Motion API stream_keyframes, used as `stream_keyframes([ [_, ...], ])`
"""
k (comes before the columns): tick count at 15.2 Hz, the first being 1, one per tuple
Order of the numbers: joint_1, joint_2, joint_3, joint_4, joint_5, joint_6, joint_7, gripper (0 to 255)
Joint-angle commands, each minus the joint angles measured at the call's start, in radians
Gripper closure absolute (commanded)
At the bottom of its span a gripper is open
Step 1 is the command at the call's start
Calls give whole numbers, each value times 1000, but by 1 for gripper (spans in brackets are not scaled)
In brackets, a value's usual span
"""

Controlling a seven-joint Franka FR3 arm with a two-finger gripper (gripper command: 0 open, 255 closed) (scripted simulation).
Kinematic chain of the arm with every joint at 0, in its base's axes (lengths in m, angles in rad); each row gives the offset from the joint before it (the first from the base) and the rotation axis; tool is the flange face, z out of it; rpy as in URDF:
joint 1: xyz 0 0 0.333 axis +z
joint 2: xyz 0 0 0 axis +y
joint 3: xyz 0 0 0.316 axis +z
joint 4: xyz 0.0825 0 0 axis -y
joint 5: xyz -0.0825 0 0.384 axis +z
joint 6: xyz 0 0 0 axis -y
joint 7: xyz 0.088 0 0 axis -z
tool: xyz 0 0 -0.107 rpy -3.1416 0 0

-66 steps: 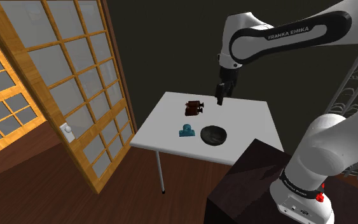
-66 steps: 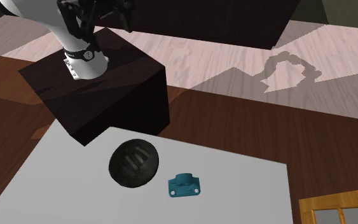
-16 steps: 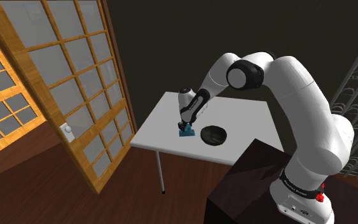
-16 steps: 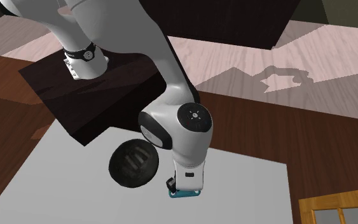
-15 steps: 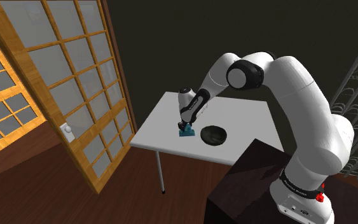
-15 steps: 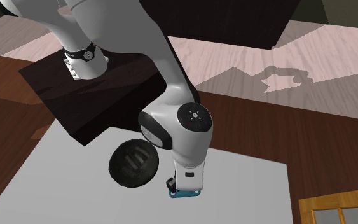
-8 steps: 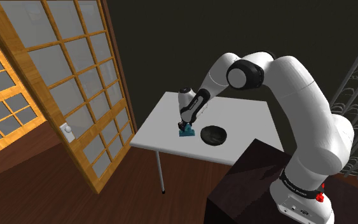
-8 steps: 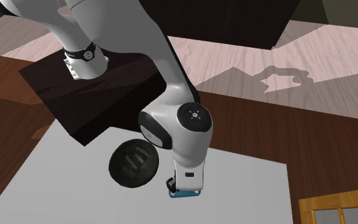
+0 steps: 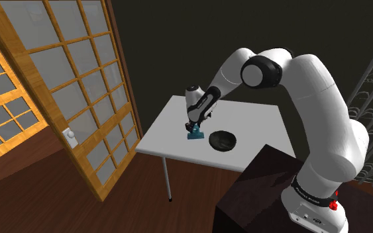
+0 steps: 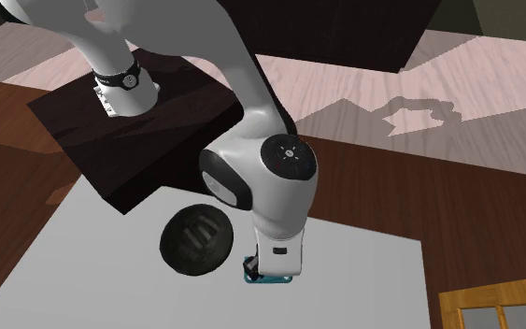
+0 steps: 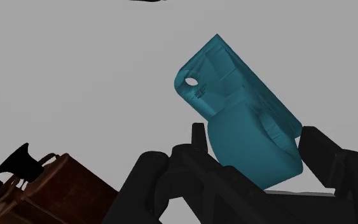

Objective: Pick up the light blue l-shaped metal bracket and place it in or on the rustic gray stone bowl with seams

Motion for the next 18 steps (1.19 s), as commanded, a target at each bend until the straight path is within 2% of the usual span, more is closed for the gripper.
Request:
stream_keyframes([
  [1,-2,-23,2,-8,1,-15,-4,255],
  [18,-8,-197,15,-31,19,-165,-37,255],
])
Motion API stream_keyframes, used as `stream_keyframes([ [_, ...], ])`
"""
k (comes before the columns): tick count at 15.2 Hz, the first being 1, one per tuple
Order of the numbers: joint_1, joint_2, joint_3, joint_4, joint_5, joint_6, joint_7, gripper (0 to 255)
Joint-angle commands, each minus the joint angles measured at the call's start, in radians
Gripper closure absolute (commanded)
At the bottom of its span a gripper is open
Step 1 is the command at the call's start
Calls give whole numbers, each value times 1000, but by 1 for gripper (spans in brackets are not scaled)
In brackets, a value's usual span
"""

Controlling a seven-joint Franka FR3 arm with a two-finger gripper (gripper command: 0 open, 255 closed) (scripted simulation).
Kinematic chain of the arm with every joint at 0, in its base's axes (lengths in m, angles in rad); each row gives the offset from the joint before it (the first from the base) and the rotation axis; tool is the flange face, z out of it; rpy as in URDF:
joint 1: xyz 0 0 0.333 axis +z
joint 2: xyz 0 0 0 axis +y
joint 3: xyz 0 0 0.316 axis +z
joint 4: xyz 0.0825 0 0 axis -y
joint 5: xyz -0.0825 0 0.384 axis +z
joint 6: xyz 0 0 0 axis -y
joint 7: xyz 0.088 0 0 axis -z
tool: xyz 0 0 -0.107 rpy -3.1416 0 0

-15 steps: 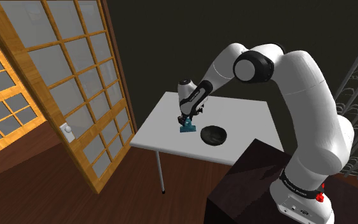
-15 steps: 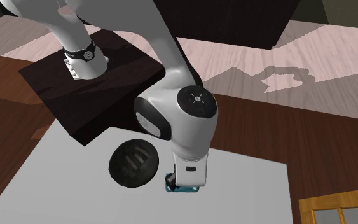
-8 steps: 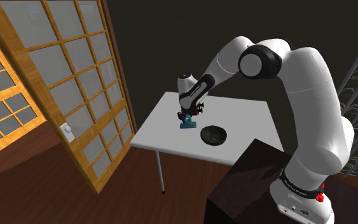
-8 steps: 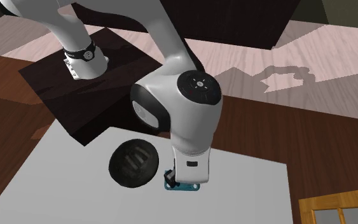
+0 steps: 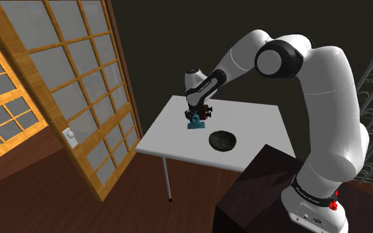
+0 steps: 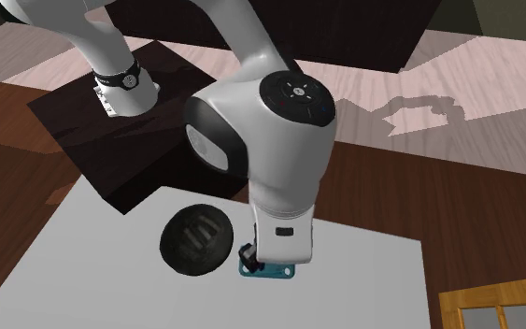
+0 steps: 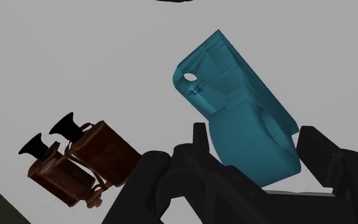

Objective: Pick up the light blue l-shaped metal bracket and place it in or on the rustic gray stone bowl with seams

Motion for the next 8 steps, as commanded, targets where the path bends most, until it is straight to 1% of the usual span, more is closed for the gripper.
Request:
stream_keyframes([
  [1,0,-20,2,0,2,-20,-4,255],
  [3,0,-33,2,1,4,-33,-6,255],
  [8,-30,-195,-15,-243,-11,53,-33,255],
])
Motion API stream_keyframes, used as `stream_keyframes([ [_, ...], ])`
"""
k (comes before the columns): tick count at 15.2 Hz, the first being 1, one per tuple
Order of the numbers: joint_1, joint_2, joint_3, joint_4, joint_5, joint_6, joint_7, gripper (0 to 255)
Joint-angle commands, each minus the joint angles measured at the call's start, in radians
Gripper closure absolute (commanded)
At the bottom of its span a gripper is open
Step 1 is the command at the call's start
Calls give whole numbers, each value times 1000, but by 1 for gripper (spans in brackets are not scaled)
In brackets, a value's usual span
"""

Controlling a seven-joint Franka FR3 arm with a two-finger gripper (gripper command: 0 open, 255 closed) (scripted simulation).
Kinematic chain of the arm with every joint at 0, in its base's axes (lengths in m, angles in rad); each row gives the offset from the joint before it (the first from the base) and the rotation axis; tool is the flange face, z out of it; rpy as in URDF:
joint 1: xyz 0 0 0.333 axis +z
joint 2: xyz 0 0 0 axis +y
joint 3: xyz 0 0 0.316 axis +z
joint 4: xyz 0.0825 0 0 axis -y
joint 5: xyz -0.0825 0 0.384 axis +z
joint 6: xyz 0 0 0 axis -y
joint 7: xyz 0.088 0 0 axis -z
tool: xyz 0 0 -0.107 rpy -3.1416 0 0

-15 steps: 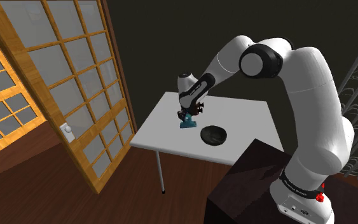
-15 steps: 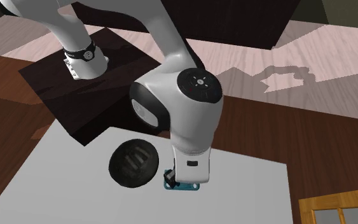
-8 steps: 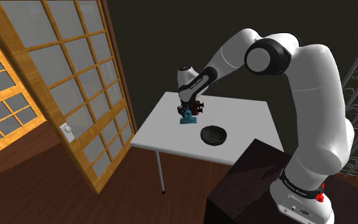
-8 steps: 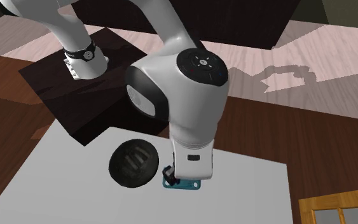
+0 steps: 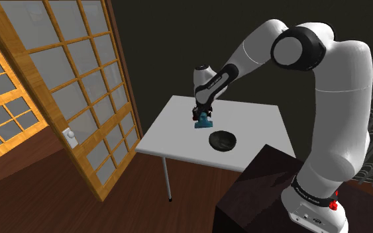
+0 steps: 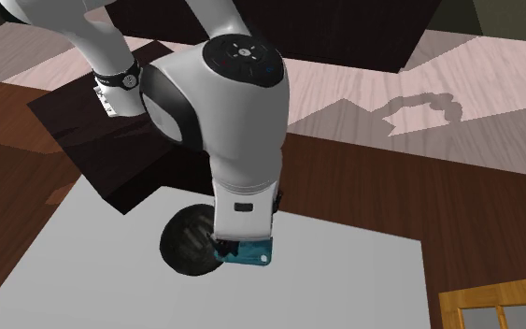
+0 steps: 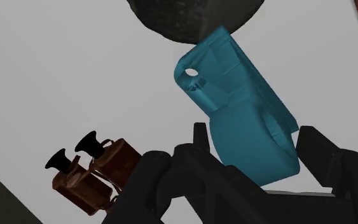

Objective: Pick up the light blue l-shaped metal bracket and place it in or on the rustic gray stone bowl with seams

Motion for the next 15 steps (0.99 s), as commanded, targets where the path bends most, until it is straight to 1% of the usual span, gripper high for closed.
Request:
stream_keyframes([
  [1,-13,-67,-8,-98,-6,33,-13,255],
  [10,-79,-351,-64,-464,-46,129,-94,255],
  [15,-80,-286,-68,-470,-63,200,-75,255],
])
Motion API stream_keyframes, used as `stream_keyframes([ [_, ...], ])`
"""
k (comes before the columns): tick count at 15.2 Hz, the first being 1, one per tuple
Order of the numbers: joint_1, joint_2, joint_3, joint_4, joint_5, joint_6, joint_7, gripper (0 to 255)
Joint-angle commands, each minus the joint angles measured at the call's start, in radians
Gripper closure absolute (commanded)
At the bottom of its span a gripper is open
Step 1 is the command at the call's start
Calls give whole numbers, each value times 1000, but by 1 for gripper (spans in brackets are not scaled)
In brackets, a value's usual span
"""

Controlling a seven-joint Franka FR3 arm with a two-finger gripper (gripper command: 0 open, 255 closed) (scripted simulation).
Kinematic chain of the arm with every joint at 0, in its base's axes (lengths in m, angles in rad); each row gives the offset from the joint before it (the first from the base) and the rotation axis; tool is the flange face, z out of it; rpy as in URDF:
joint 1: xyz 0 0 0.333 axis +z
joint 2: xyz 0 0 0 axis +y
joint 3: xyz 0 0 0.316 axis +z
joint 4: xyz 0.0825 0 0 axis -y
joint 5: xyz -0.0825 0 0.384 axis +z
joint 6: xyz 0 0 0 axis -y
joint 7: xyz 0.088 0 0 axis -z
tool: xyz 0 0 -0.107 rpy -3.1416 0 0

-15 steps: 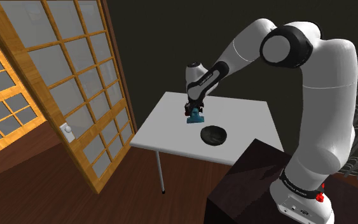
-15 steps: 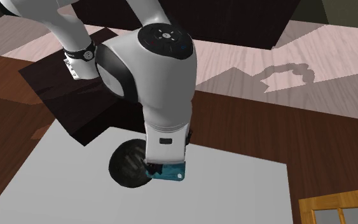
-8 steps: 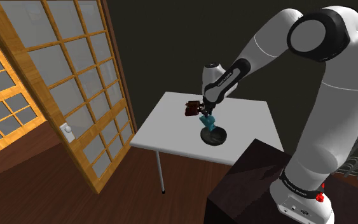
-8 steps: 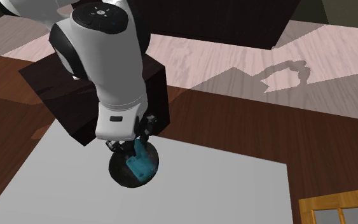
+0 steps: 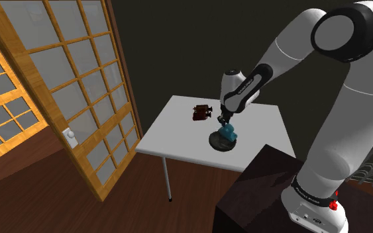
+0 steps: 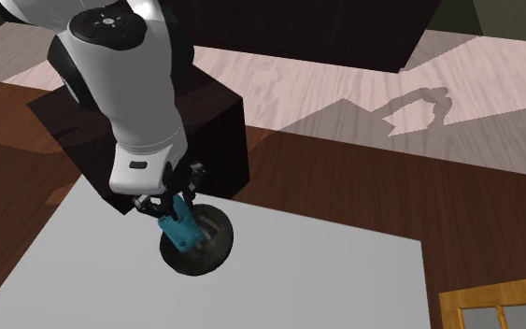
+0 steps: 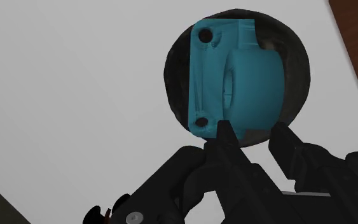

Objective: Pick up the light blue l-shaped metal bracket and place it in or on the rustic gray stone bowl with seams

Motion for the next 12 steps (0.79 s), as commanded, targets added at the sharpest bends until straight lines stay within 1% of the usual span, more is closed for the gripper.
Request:
stream_keyframes([
  [1,0,26,-2,-1,-7,27,8,255],
  [12,8,191,-22,10,-55,182,63,255],
])
